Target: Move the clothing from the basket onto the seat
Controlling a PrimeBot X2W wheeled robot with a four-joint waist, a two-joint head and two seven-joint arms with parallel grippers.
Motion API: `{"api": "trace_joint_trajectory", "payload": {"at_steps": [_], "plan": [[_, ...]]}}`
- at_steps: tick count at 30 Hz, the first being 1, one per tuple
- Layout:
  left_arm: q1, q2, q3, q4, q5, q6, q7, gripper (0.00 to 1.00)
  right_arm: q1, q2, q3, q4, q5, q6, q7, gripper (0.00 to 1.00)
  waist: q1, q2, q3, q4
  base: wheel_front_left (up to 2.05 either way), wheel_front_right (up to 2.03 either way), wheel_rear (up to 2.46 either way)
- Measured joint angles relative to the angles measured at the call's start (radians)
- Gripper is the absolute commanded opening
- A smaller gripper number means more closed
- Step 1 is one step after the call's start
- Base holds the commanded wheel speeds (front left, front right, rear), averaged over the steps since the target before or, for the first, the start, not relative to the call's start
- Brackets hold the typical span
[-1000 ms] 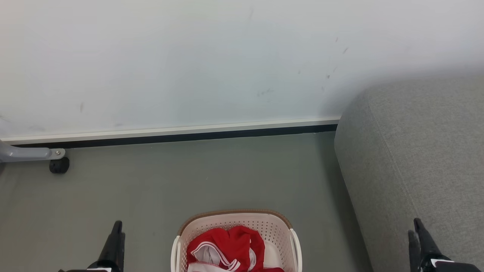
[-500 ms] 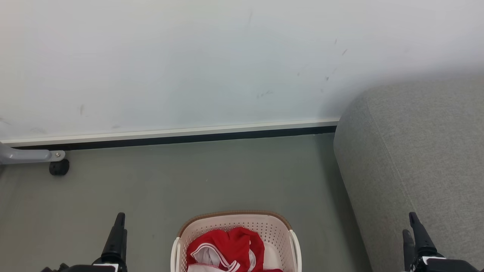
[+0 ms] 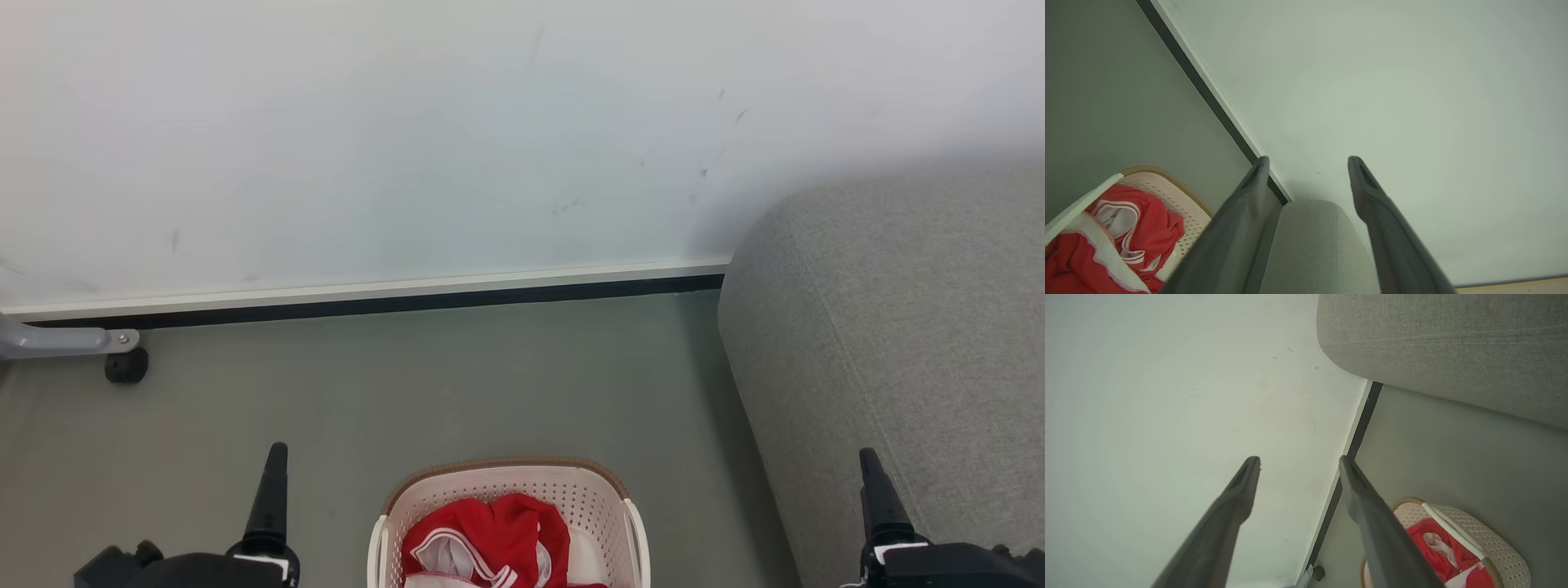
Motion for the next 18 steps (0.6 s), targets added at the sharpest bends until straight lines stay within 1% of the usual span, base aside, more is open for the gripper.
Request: {"api": "trace_joint_trajectory", "payload": {"at_steps": [8, 10, 14, 18], "plan": [[0.000, 0.013, -0.040, -0.027, 0.158, 0.021, -0.028, 1.00, -0.001, -0.009, 0.052, -0.024, -0.154, -0.025, -0.031, 1.00, 0.0000, 0.0000, -0.002, -0.001, 0.00, 0.00, 0.00], [0.000, 0.015, -0.049, -0.033, 0.190, 0.028, -0.037, 1.00, -0.001, -0.014, 0.067, -0.030, -0.192, -0.026, -0.039, 1.00, 0.0000, 0.0000, -0.002, -0.002, 0.00, 0.00, 0.00], [0.001, 0.029, -0.071, -0.043, 0.276, 0.038, -0.047, 1.00, -0.002, -0.032, 0.108, -0.040, -0.293, -0.039, -0.053, 1.00, 0.0000, 0.0000, -0.003, -0.002, 0.00, 0.00, 0.00], [0.003, 0.041, -0.091, -0.049, 0.360, 0.049, -0.064, 1.00, -0.002, -0.035, 0.131, -0.046, -0.359, -0.052, -0.066, 1.00, -0.0001, 0.0000, -0.003, -0.003, 0.00, 0.00, 0.00]]}}
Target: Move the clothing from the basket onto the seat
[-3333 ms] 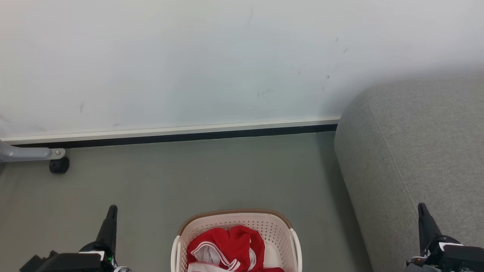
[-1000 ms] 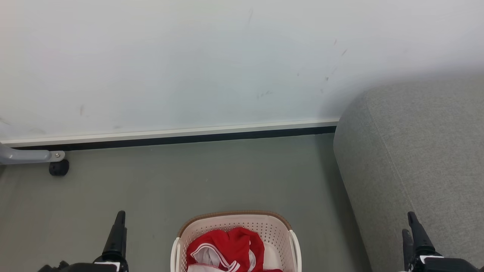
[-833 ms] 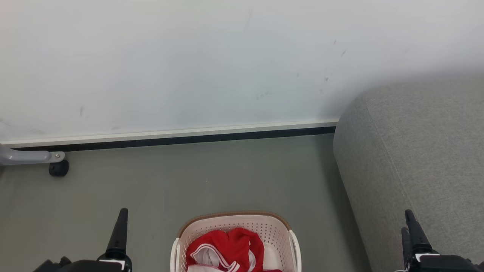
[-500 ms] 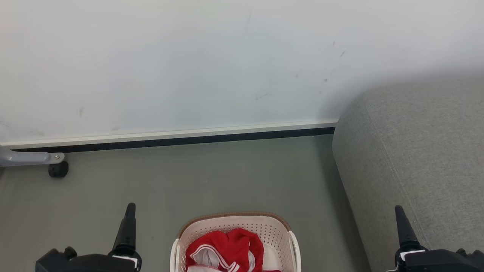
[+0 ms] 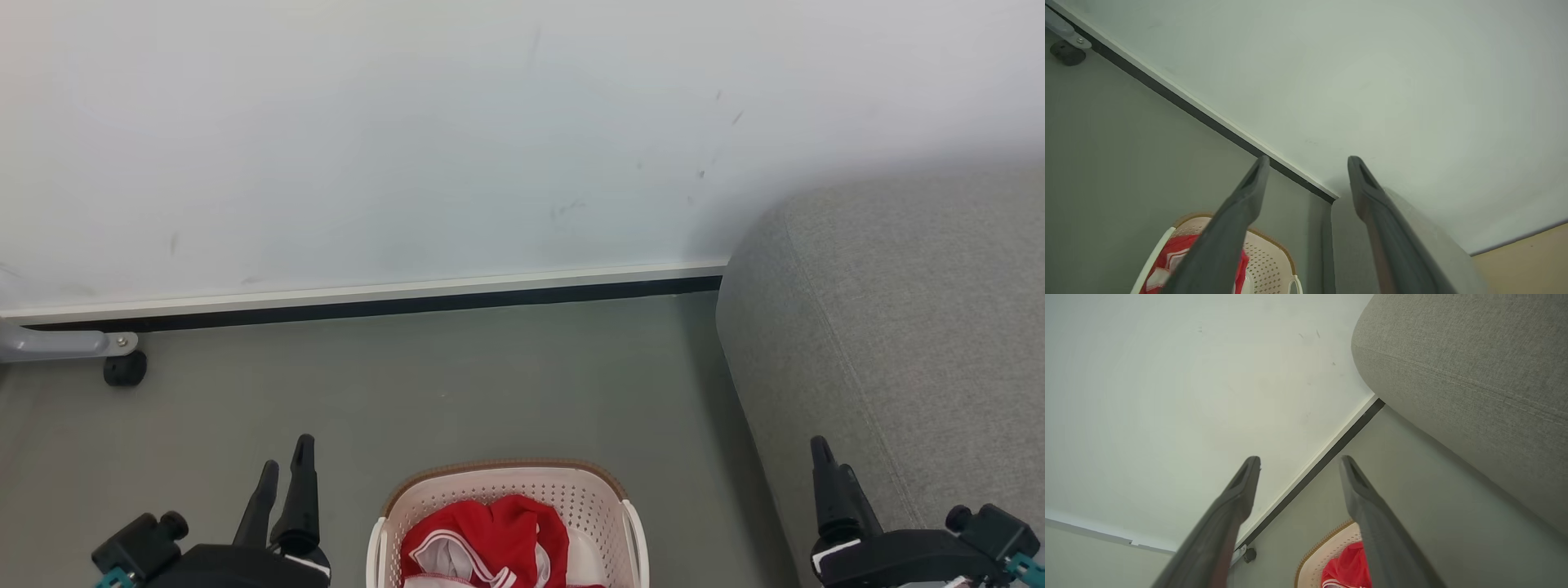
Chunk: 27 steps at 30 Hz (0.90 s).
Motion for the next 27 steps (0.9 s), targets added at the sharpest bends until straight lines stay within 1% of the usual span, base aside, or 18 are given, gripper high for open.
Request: {"api": "trace_joint_trajectory", "payload": {"at_steps": [6, 9, 12, 13, 22, 24, 27], "plan": [[0.021, 0.022, -0.022, -0.003, 0.116, 0.019, -0.023, 1.00, 0.000, -0.003, 0.029, -0.005, -0.093, -0.010, -0.022, 1.00, 0.0000, 0.0000, -0.001, -0.001, 0.00, 0.00, 0.00], [0.024, 0.029, -0.028, -0.004, 0.170, 0.027, -0.035, 1.00, 0.000, -0.005, 0.041, -0.007, -0.139, -0.021, -0.035, 1.00, 0.0000, 0.0000, -0.001, -0.002, 0.00, 0.00, 0.00], [0.039, 0.033, -0.035, -0.003, 0.213, 0.035, -0.044, 1.00, 0.000, -0.006, 0.056, -0.011, -0.188, -0.027, -0.045, 1.00, 0.0000, 0.0000, -0.002, -0.002, 0.00, 0.00, 0.00], [0.039, 0.033, -0.035, -0.003, 0.213, 0.035, -0.044, 1.00, 0.000, -0.006, 0.056, -0.011, -0.188, -0.027, -0.045, 1.00, 0.0000, 0.0000, -0.002, -0.002, 0.00, 0.00, 0.00], [0.059, 0.051, -0.037, -0.007, 0.353, 0.058, -0.079, 1.00, 0.001, -0.009, 0.095, -0.017, -0.318, -0.053, -0.079, 1.00, 0.0000, 0.0000, -0.004, -0.003, 0.00, 0.00, 0.00], [0.060, 0.052, -0.040, -0.010, 0.378, 0.067, -0.085, 1.00, 0.002, -0.010, 0.104, -0.017, -0.344, -0.053, -0.086, 1.00, -0.0001, 0.0000, -0.004, -0.004, 0.00, 0.00, 0.00], [0.061, 0.052, -0.044, -0.014, 0.427, 0.068, -0.097, 1.00, 0.002, -0.011, 0.119, -0.017, -0.386, -0.062, -0.096, 1.00, 0.0000, 0.0000, -0.005, -0.004, 0.00, 0.00, 0.00]]}}
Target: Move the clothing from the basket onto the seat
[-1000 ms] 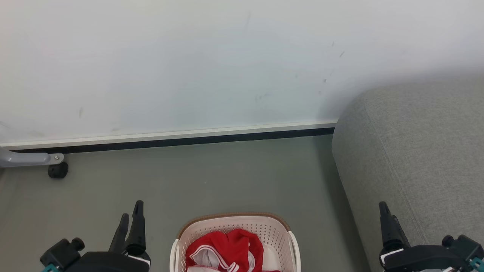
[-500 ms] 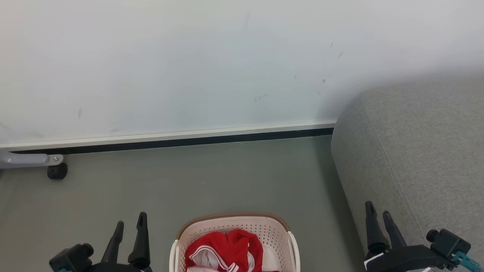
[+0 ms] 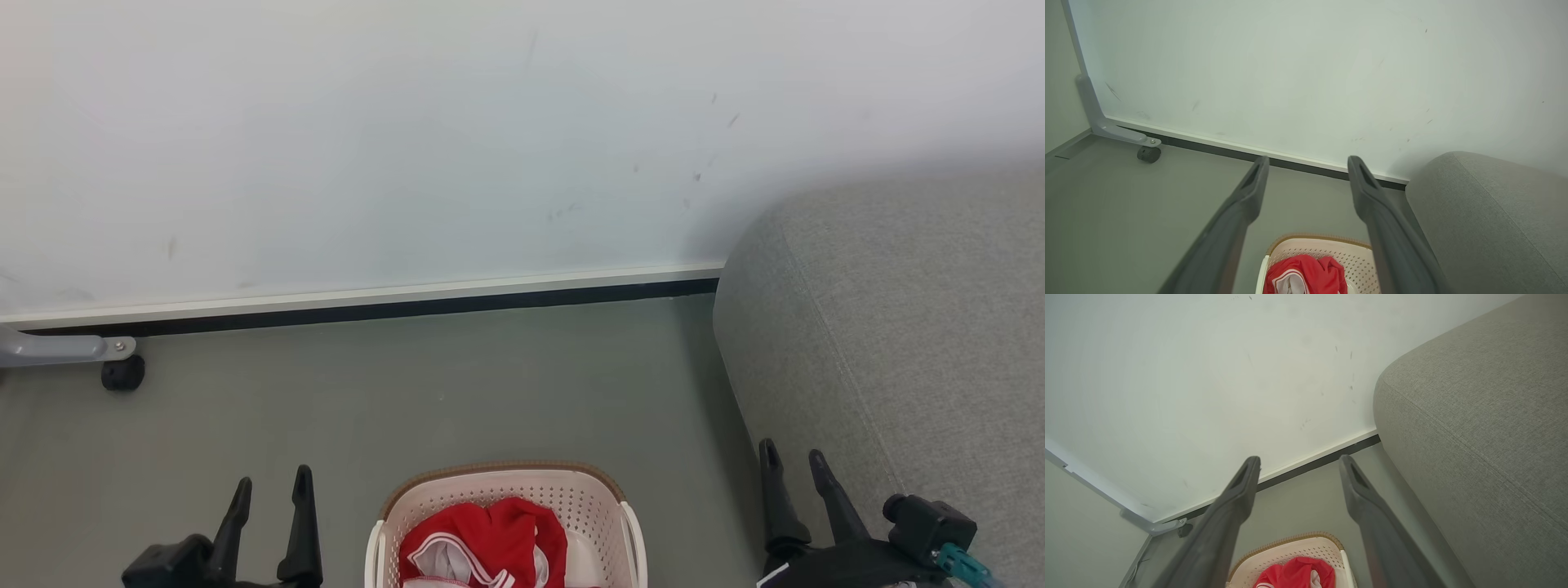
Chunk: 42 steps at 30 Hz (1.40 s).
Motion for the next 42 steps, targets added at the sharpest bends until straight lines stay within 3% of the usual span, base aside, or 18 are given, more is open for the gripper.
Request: {"api": "trace_joint_trajectory", "payload": {"at_steps": [25, 42], "plan": [[0.062, 0.012, -0.034, -0.031, 0.348, 0.060, -0.088, 1.00, 0.020, -0.009, 0.105, 0.002, -0.327, -0.053, -0.088, 1.00, -0.0002, 0.0000, -0.010, -0.006, 0.00, 0.00, 0.00], [0.062, 0.010, -0.028, -0.035, 0.358, 0.059, -0.088, 1.00, 0.020, -0.009, 0.099, 0.012, -0.335, -0.052, -0.089, 1.00, -0.0001, 0.0000, -0.005, -0.007, 0.00, 0.00, 0.00]]}}
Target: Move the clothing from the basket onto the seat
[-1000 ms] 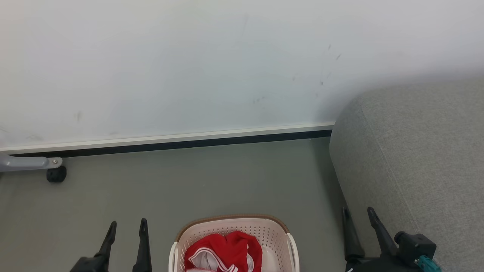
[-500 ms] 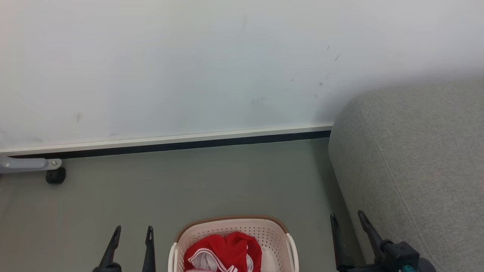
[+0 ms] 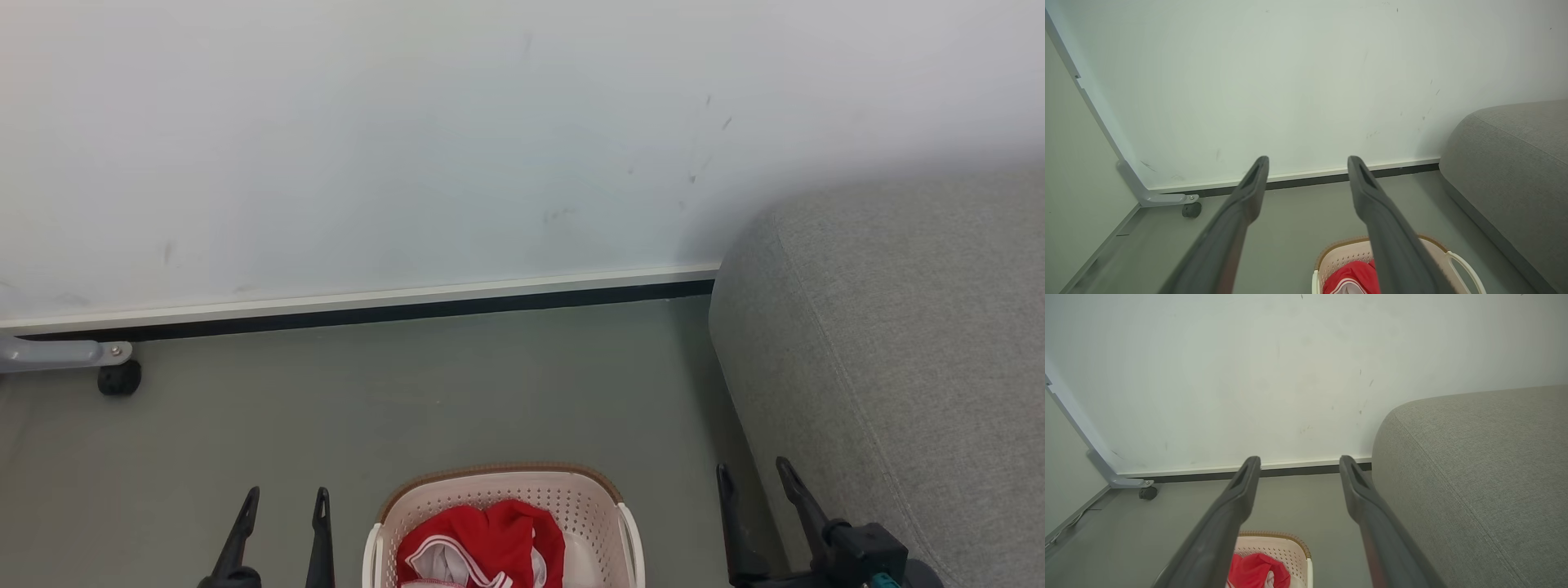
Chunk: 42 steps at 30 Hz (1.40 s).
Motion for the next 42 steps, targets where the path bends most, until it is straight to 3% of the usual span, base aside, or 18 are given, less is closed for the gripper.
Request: {"api": "trace_joint_trajectory", "payload": {"at_steps": [27, 42], "plan": [[0.000, -0.008, 0.017, -0.012, 0.008, -0.010, 0.000, 1.00, 0.000, 0.002, -0.013, -0.007, -0.009, 0.003, 0.000, 1.00, 0.0001, 0.0000, 0.023, 0.000, 0.00, 0.00, 0.00], [-0.087, -0.005, 0.016, -0.011, 0.018, -0.035, -0.003, 1.00, -0.065, 0.002, -0.035, -0.068, -0.026, 0.006, -0.004, 1.00, 0.0002, 0.0001, 0.178, -0.003, 0.00, 0.00, 0.00]]}}
